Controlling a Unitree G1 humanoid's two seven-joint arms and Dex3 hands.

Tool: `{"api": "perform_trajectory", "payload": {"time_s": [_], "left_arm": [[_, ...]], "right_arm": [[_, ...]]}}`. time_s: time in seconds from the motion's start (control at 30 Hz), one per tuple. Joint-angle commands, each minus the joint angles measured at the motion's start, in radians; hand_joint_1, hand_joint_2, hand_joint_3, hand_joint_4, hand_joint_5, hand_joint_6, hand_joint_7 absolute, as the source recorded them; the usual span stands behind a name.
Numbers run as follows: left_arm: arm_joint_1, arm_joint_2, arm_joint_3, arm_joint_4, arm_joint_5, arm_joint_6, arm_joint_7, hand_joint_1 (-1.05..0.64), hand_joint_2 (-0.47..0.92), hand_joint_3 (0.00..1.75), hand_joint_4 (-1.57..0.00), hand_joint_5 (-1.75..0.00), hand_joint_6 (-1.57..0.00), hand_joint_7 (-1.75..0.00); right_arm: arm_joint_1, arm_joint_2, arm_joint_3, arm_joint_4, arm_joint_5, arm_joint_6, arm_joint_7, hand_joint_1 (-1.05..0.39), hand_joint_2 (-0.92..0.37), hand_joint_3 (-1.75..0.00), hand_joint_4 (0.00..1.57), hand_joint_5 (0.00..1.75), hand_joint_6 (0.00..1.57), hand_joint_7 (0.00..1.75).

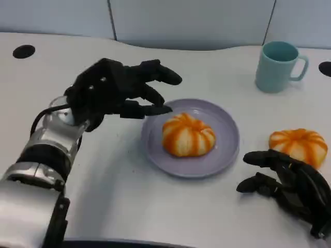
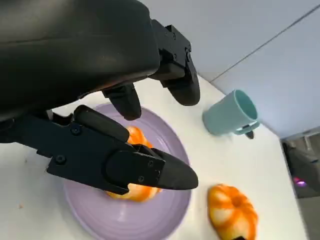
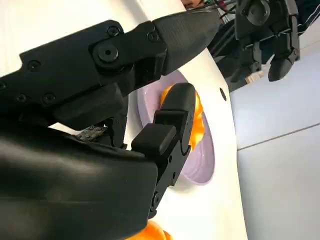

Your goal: Grasp the bread from the table and place it into the plate.

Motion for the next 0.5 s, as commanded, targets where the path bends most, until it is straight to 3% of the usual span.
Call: {"api": "perform_trajectory", "payload": {"time_s": [0.03,0.23,0.5], "left_arm": [[0.031,0.020,0.076,-0.019,-0.085,0.034,-0.067,-0.68,0.92,0.21,-0.20,-1.03,-0.30,-0.53],[0.077,0.026,0.153,-0.041,-0.173,0.055,-0.140,-0.68,0.92,0.20,-0.23,-0.98,-0.34,-0.46],[0.142,0.019,0.256,-0.083,-0.301,0.117,-0.226,-0.66,0.92,0.14,-0.31,-1.06,-0.43,-0.47]], "right_arm": [[0.008,-0.017,-0.006,0.055,-0.010,0.002,0.006,-0.38,-0.92,-0.08,0.64,1.11,0.77,0.64],[-0.011,-0.019,-0.014,0.097,-0.010,-0.018,0.021,-0.40,-0.92,-0.05,0.64,1.14,0.77,0.65],[-0.014,-0.019,-0.015,0.110,-0.017,-0.042,0.021,-0.40,-0.92,-0.05,0.63,1.14,0.78,0.65]]}}
